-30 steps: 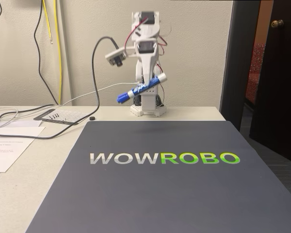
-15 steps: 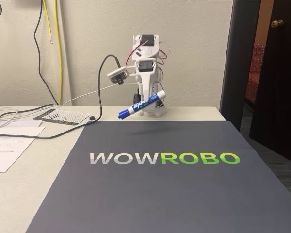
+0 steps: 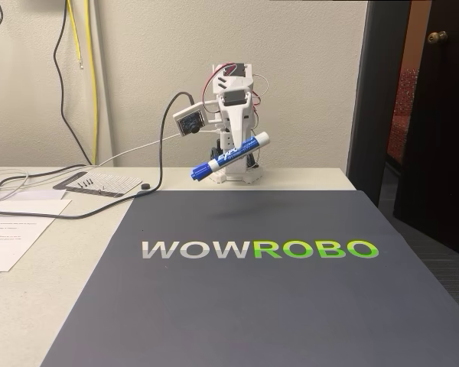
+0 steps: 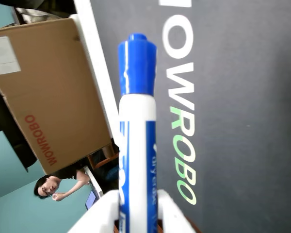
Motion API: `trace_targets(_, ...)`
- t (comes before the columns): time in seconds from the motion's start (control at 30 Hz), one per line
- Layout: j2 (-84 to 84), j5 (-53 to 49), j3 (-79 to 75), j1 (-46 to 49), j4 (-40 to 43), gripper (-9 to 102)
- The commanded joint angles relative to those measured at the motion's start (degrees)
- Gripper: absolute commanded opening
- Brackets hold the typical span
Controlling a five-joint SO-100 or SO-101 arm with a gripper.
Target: Pick up the blue marker.
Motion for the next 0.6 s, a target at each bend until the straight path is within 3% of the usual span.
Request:
trace_targets(0.0,1.76,-1.49,-0.09,-0.35,-0.97,0)
trace_targets(0.57,7.12,-4.75,0.26,1.14,-2.02,0)
